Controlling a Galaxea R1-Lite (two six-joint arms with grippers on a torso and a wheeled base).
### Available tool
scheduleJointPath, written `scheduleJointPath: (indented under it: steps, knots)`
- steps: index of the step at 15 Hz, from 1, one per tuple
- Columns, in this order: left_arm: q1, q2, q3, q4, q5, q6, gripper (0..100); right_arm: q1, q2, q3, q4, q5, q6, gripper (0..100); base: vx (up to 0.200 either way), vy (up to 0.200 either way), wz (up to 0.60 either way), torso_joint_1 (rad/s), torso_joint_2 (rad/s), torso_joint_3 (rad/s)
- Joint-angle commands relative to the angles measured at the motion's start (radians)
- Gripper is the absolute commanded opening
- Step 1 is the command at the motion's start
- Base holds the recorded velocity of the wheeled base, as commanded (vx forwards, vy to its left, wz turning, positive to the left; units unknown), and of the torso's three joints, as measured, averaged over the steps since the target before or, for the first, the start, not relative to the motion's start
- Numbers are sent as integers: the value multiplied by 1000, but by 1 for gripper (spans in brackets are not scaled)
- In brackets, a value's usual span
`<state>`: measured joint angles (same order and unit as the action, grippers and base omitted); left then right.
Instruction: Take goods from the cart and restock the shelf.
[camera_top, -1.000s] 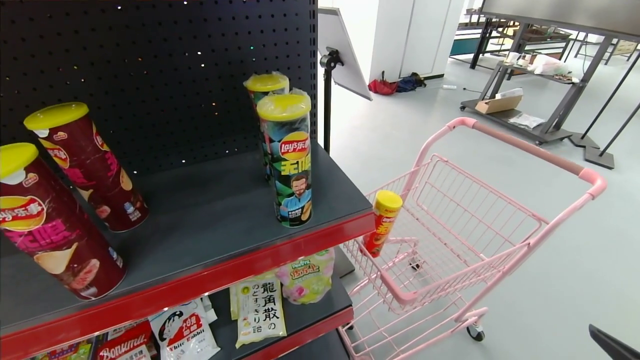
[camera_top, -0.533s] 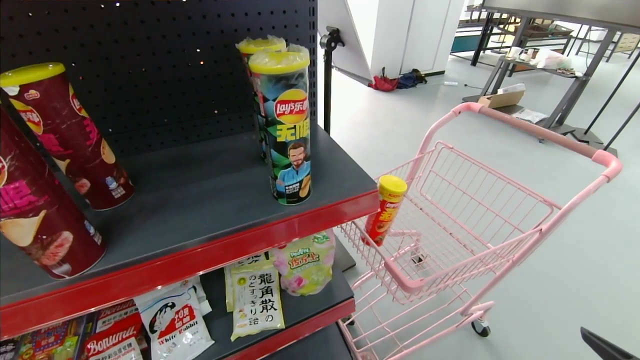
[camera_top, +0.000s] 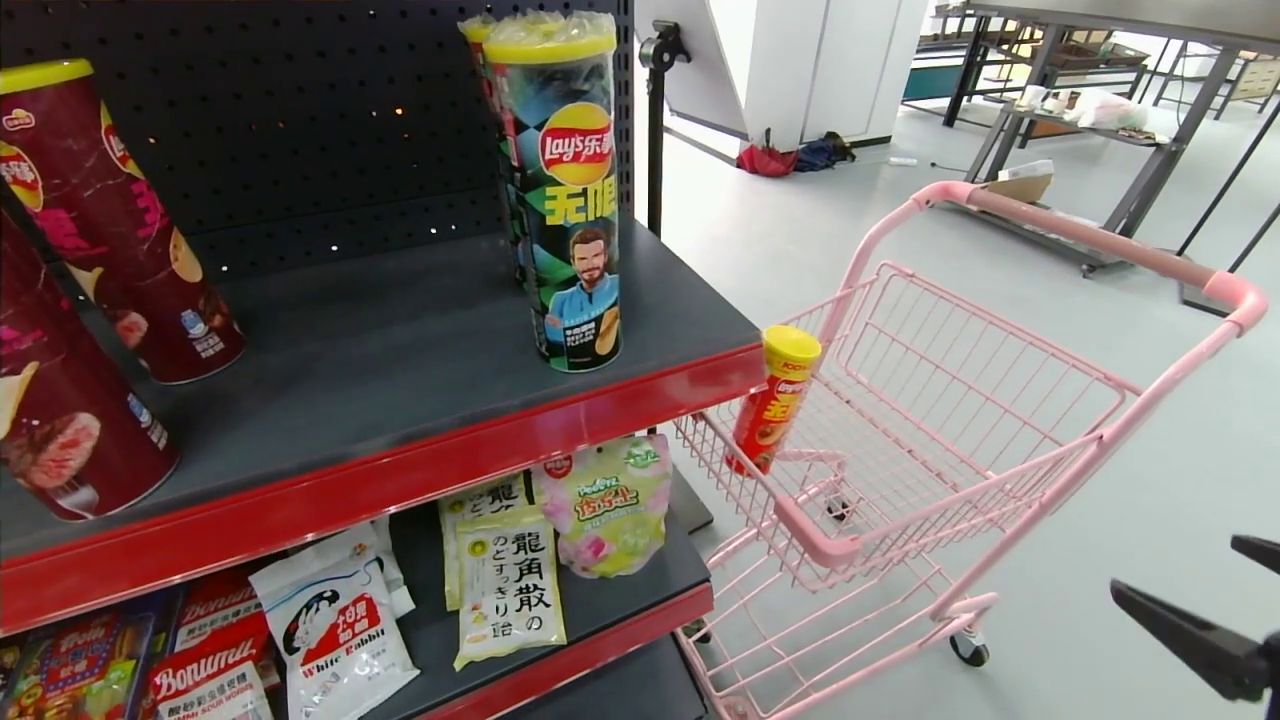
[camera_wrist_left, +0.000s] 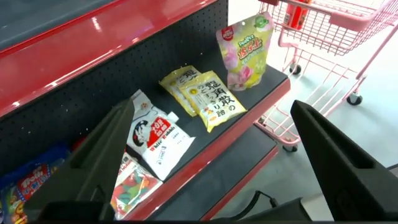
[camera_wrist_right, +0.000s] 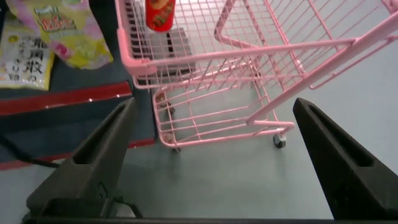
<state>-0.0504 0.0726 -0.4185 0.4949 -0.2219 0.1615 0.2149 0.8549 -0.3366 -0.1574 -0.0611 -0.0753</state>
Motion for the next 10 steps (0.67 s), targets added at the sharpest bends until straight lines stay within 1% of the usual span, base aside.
scheduleJointPath:
  steps: [1,2,3,4,5,7,8,9,10]
  knots:
    - [0,0,3,1,-1,-3,100,4,371,-45,-321,18,69,100,0,0,0,0,0,0]
    - [0,0,4,1,-2,-8,100,17,452,-50,-407,20,77,100,0,0,0,0,0,0]
    - [0,0,4,-1,-2,-13,100,27,516,-76,-439,20,80,100,0,0,0,0,0,0]
    - [0,0,1,-2,-1,-20,100,32,576,-99,-444,46,109,100,0,0,0,0,0,0]
    - [0,0,1,-2,1,-20,100,27,615,-116,-445,101,143,100,0,0,0,0,0,0]
    - [1,-2,3,-1,6,-20,100,35,744,-199,-470,129,169,100,0,0,0,0,0,0]
    - [1,0,3,-1,6,-20,100,35,757,-206,-476,129,169,100,0,0,0,0,0,0]
    - [1,-2,7,-1,4,-25,100,34,894,-275,-600,150,169,100,0,0,0,0,0,0]
    - [1,-2,10,-1,6,-30,100,35,958,-295,-686,187,163,100,0,0,0,0,0,0]
